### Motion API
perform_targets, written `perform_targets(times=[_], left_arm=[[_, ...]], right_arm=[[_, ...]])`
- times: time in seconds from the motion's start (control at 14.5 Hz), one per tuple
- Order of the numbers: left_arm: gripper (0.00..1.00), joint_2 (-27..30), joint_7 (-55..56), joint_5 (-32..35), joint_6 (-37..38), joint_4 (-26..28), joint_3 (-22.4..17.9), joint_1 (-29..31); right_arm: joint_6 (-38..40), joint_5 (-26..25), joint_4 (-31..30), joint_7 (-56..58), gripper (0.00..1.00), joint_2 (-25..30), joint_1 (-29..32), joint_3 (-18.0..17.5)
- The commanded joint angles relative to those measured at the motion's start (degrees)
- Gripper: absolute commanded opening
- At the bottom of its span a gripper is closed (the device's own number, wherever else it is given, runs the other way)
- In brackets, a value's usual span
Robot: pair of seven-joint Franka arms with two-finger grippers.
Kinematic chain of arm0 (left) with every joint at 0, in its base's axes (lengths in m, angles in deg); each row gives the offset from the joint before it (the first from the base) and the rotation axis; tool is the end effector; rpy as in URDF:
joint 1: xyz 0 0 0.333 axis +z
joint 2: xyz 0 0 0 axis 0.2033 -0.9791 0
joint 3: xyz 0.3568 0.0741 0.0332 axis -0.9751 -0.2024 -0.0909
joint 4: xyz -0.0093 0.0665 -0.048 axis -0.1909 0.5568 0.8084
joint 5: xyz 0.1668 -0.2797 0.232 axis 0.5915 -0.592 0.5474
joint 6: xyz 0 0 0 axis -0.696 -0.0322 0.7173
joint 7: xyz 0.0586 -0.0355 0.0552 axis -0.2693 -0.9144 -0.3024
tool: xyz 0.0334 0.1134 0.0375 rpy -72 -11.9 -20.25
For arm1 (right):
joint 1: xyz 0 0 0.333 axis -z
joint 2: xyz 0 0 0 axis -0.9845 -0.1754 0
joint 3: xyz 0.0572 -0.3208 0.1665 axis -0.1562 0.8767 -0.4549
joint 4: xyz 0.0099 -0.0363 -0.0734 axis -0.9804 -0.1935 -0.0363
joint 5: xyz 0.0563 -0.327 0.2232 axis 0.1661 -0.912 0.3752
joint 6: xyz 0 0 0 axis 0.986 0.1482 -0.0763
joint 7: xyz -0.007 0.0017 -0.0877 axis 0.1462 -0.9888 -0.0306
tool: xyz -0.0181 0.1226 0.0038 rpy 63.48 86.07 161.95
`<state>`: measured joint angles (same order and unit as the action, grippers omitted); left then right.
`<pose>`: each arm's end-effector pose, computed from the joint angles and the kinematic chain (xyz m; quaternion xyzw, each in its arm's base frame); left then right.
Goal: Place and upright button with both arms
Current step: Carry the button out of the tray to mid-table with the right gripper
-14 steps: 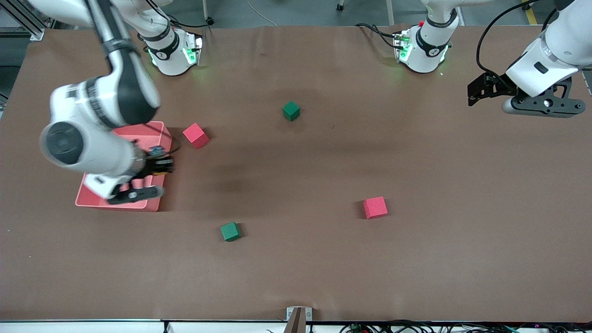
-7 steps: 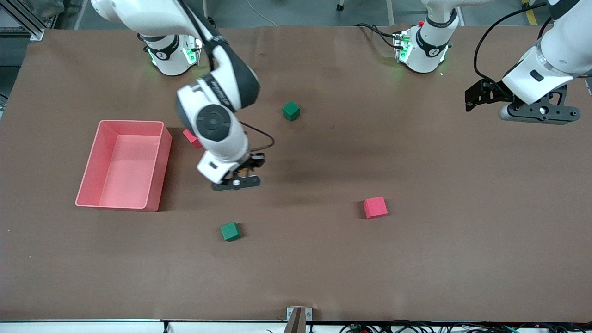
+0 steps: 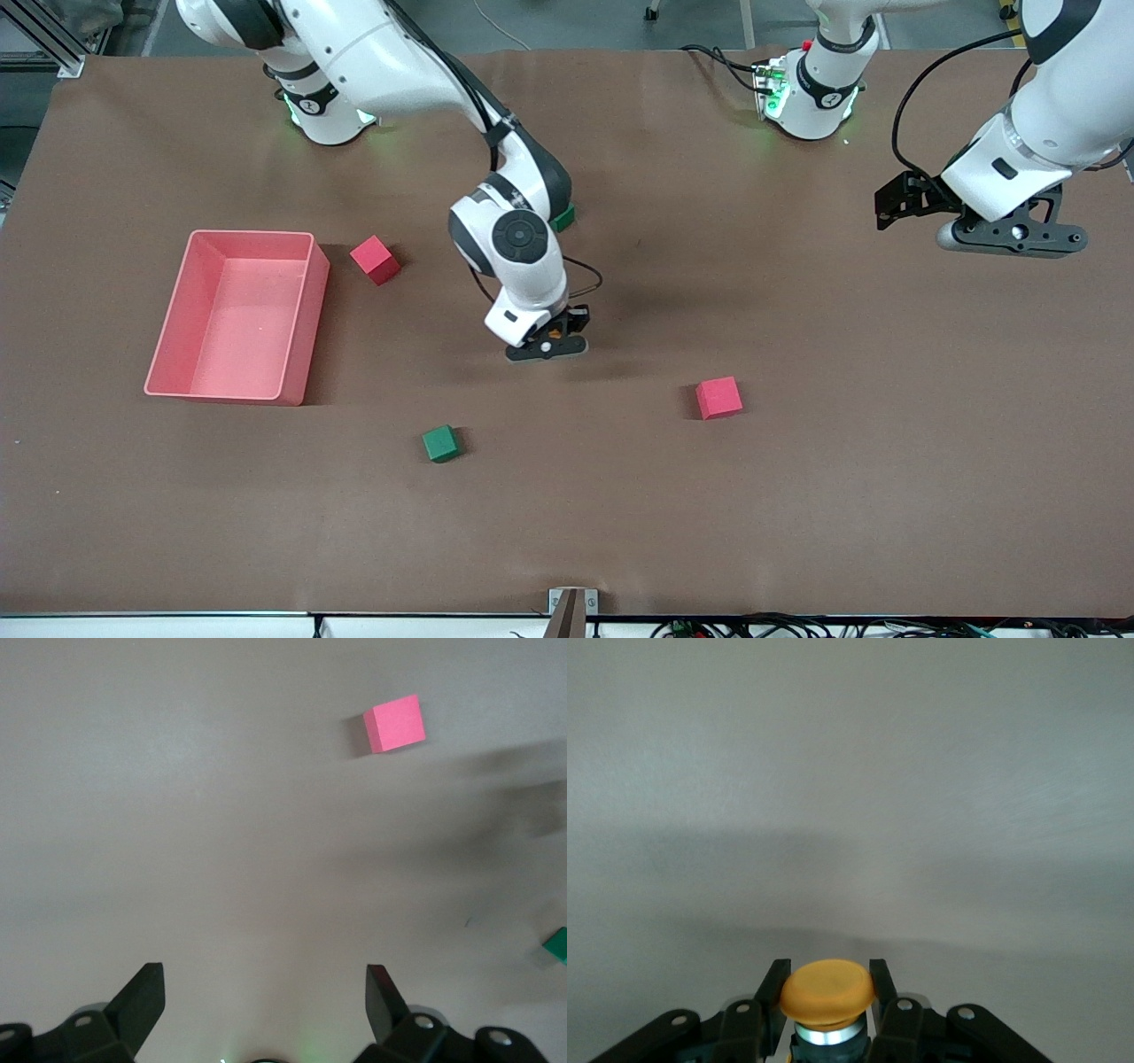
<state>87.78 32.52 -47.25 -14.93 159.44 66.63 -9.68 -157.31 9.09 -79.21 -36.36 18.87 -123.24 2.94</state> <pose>0.5304 -0.1022 0.6066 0.9977 -0.0553 -0.0398 0.0004 0.5641 0.5252 0.2451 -0.9976 -0.0526 -0.0282 0.0364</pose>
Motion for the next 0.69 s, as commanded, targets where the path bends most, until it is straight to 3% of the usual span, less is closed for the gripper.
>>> perform_targets(times=[0.0, 0.14, 0.21, 0.28, 0.35, 0.62], left_arm=[[1.0, -2.19, 2.84, -0.05, -1.09, -1.01, 1.26, -0.11], [1.0, -4.3, 4.52, 0.47, -2.14, -0.83, 2.93, -0.03], [1.0, -5.0, 5.13, 0.56, -3.1, -0.66, 3.02, -0.11], [1.0, -5.62, 5.57, 0.56, -3.72, -0.74, 3.2, -0.03], [1.0, -6.06, 5.92, 0.56, -4.51, -0.66, 3.29, -0.02], [1.0, -9.48, 11.09, 0.21, -8.99, -0.48, 3.55, -0.37]], right_arm=[[-0.5, -0.89, 2.23, -1.24, 0.13, -3.29, -1.56, 0.71], [-0.41, -1.07, 2.58, -1.15, 0.16, -4.09, -2.36, 0.8], [-0.41, -0.98, 2.76, -1.24, 0.37, -4.09, -2.53, 0.8], [-0.41, -1.16, 2.85, -1.24, 0.92, -4.01, -2.62, 0.97], [-0.32, -1.85, 3.28, -1.06, 1.0, -3.83, -3.06, 1.15], [0.47, -3.0, 3.99, -0.62, 1.0, -1.73, -1.48, 1.5]])
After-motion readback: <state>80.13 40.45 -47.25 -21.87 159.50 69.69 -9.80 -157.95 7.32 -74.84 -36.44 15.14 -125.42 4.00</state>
